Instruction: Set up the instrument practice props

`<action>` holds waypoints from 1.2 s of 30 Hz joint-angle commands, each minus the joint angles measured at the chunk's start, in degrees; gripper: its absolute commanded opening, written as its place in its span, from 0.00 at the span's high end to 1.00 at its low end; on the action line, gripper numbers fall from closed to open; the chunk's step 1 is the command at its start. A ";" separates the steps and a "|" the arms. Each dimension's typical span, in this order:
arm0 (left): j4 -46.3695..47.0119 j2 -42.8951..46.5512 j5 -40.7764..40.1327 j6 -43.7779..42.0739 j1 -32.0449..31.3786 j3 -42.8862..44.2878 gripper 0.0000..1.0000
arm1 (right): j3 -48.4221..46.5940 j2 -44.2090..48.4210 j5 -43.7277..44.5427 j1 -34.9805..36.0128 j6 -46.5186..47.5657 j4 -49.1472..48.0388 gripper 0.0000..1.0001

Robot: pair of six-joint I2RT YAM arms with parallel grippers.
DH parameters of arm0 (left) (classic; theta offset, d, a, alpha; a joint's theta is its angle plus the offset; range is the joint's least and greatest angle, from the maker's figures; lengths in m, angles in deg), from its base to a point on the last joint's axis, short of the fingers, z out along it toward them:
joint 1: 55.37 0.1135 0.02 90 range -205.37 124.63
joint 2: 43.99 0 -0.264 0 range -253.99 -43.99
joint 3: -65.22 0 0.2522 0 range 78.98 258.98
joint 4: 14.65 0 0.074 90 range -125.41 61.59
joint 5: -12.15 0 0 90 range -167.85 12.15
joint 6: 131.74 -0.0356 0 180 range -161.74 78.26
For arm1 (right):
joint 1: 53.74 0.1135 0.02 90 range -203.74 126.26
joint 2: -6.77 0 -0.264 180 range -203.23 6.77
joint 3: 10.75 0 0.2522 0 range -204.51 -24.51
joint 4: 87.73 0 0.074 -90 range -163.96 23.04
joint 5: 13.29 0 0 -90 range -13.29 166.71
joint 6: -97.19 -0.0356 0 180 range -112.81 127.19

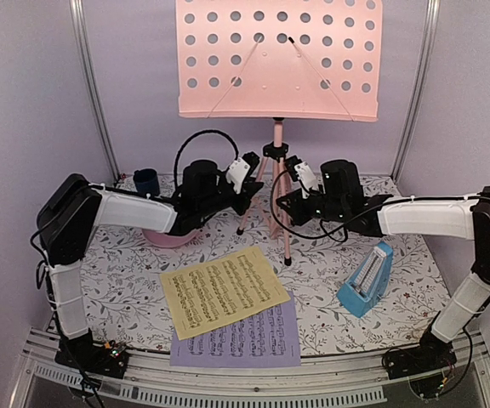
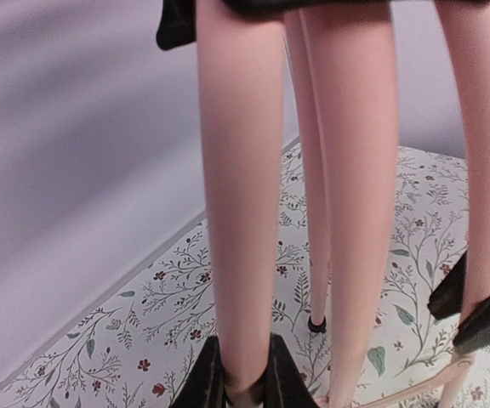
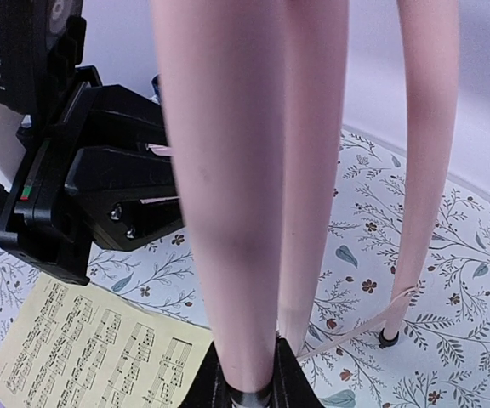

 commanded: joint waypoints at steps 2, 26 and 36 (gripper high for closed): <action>-0.84 5.13 -8.34 -3.48 4.24 -3.37 1.00 | 1.39 5.01 6.98 -2.61 -3.22 3.88 1.00; -2.76 1.58 -2.99 -3.62 4.87 -0.08 1.00 | 5.57 8.59 -3.19 -1.42 -0.02 2.19 0.80; -1.43 1.49 1.18 -4.96 3.94 0.45 1.00 | 7.68 16.24 -5.87 -5.07 7.72 -1.46 0.18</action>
